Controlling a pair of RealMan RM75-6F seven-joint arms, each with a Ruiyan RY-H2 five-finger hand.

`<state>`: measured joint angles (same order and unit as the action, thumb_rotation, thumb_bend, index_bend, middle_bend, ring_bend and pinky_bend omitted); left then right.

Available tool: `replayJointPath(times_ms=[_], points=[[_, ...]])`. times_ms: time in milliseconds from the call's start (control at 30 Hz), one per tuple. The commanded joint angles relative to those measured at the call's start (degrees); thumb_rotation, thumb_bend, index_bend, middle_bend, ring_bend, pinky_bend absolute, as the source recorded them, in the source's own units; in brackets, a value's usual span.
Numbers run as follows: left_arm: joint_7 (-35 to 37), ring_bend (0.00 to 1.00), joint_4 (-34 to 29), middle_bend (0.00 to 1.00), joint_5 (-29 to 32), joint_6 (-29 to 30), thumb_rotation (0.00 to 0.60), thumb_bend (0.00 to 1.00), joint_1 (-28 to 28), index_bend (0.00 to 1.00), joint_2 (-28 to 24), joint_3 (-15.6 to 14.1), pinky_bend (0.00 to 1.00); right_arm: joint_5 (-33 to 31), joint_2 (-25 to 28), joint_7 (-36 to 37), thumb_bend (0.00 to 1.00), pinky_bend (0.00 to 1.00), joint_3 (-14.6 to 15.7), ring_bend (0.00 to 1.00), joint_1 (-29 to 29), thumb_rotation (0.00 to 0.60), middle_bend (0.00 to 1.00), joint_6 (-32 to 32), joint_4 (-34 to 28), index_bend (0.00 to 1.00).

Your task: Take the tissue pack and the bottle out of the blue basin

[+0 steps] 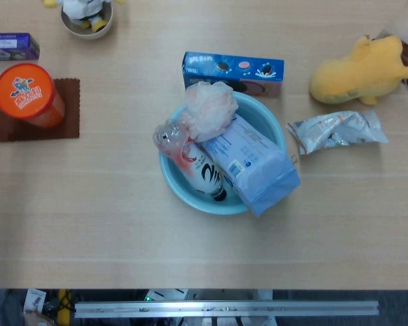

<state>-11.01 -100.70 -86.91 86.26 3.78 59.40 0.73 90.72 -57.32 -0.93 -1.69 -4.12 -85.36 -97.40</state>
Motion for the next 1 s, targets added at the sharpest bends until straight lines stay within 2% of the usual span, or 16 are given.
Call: replayJointPath(times_ms=[33,300,567,633,800,1000], points=[[0.0,0.12,0.0,0.16,0.1,0.0,0.6,0.32,-0.1,0.18,0.0,0.0,0.1,0.3,0.0,0.2,0.22,0.2,0.1,0.11,0.0,0.6,0.21,0.0,0.1,0.11],[0.0,0.12,-0.2,0.16,-0.6,0.5,0.6,0.32,-0.3,0.18,-0.1,-0.2,0.1,2.3,0.5,0.6,0.22,0.2,0.7,0.11,-0.4,0.6,0.21,0.0,0.0,0.11],[0.4,0.12,-0.7,0.16,-0.7,1.0,0.6,0.32,-0.6,0.18,-0.9,0.0,0.1,7.7,1.8,-0.6,0.21,0.2,1.9,0.11,-3.0,0.6,0.21,2.3,-2.0,0.11],[0.6,0.12,-0.8,0.16,-0.6,1.1,0.6,0.32,-0.8,0.18,-1.0,-0.1,0.1,9.5,2.2,-1.2,0.19,0.2,2.3,0.11,-4.1,0.6,0.21,3.8,-2.9,0.11],[1.3,0.12,-1.0,0.16,-0.3,1.1,0.6,0.32,-1.3,0.18,-1.2,-0.5,0.1,12.9,2.2,-3.7,0.03,0.2,2.9,0.11,-7.5,0.6,0.18,8.2,-5.8,0.08],[3.0,0.12,-0.9,0.16,0.2,1.2,0.6,0.32,-1.8,0.18,-1.5,-0.7,0.1,12.0,0.5,-9.9,0.0,0.21,2.4,0.06,-12.5,0.6,0.08,17.8,-10.7,0.0]])
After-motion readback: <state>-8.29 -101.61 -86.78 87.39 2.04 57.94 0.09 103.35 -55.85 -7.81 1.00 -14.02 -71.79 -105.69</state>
